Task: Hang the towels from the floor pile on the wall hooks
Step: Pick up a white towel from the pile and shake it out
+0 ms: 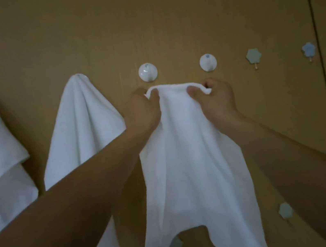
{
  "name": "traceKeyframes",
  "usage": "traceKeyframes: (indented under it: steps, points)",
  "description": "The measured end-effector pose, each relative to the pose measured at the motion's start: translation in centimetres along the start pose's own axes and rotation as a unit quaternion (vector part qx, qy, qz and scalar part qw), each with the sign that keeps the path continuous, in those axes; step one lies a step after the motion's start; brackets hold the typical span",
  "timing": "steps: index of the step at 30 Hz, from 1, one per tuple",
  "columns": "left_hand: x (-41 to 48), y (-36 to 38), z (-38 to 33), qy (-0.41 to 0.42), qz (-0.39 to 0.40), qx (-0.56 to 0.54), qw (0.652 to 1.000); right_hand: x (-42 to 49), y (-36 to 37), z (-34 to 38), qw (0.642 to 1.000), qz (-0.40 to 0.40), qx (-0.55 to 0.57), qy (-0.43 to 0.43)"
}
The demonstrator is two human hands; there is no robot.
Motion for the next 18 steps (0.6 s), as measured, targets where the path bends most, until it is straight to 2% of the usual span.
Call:
traceKeyframes:
  steps: [6, 9, 12, 18]
  points:
    - [9.6, -2.7, 0.1, 0.011, -0.082, 0.087, 0.993, 7.6, 4.3, 6.9, 0.998, -0.033, -0.001, -0.06]
    - [12.6, -3.5, 0.7, 0.02, -0.074, 0.126, 0.989, 10.1, 5.6, 8.8, 0.995, -0.043, -0.04, -0.078]
    - [13.6, -3.5, 1.6, 0.027, -0.048, 0.183, 0.982, 11.6, 6.8, 8.4, 0.992, -0.043, -0.096, -0.076]
    - [11.6, -3.8, 3.3, 0.013, -0.071, 0.23, 0.971, 11.7, 8.3, 6.5, 0.975, -0.025, -0.193, -0.107]
Point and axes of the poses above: each hand's wrist, its own x-axis towards the middle knuckle, its own y-axis out of the palm, z = x × y, the point moved 9 cm from there along x, towards the middle knuckle, and after that the axes turned 14 degrees about y, right-handed, at the moved point
